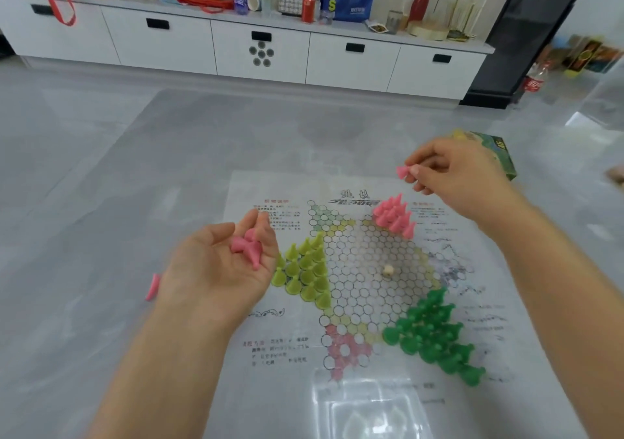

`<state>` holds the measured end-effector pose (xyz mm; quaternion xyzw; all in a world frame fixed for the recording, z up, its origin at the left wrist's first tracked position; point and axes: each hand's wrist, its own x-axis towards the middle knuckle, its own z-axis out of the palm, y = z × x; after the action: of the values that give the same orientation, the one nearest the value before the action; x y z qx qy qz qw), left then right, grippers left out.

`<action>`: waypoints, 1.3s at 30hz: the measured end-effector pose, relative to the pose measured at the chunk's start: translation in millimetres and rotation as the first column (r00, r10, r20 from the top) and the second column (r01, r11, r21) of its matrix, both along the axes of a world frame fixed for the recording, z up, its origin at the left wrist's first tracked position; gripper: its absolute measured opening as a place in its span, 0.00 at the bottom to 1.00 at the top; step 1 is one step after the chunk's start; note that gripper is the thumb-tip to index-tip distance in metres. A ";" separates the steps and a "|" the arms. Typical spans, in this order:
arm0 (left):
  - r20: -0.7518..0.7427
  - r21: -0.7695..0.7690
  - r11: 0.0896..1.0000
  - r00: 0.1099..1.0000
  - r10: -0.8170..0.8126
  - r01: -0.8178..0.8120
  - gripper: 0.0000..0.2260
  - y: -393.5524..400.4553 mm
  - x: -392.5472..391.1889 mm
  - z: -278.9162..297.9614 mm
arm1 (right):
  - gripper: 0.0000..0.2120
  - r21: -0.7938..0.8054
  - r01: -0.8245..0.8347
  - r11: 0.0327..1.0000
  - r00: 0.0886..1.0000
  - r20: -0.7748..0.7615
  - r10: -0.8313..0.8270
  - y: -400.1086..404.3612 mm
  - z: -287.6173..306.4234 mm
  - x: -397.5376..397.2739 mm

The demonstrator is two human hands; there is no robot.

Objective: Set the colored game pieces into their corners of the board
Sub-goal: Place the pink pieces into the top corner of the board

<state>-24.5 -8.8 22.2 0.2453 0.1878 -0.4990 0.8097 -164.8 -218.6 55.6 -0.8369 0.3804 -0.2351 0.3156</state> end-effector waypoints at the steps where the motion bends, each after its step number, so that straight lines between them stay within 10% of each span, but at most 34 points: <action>1: -0.017 -0.012 1.000 1.000 0.014 -0.014 0.12 -1.5 -1.6 -0.4 | 0.04 -0.058 -0.029 0.998 0.996 -0.087 0.024 -2.0 -2.0 2.0; 9: -0.020 -0.010 0.999 0.999 0.050 -0.050 0.11 -9.7 -5.9 -1.7 | 0.08 -0.145 -0.231 0.962 0.867 -0.480 0.136 -6.1 -25.8 19.5; 39: 0.115 -0.030 1.000 0.993 0.000 0.003 0.11 -14.0 -6.1 -1.6 | 0.06 -0.395 -0.369 0.841 0.787 -0.614 0.057 -7.7 -47.9 33.1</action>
<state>-30.6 -22.8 20.6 0.2615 0.1334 -0.4874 0.8224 -131.7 -226.3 7.7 -0.9585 0.2841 -0.0195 -0.0156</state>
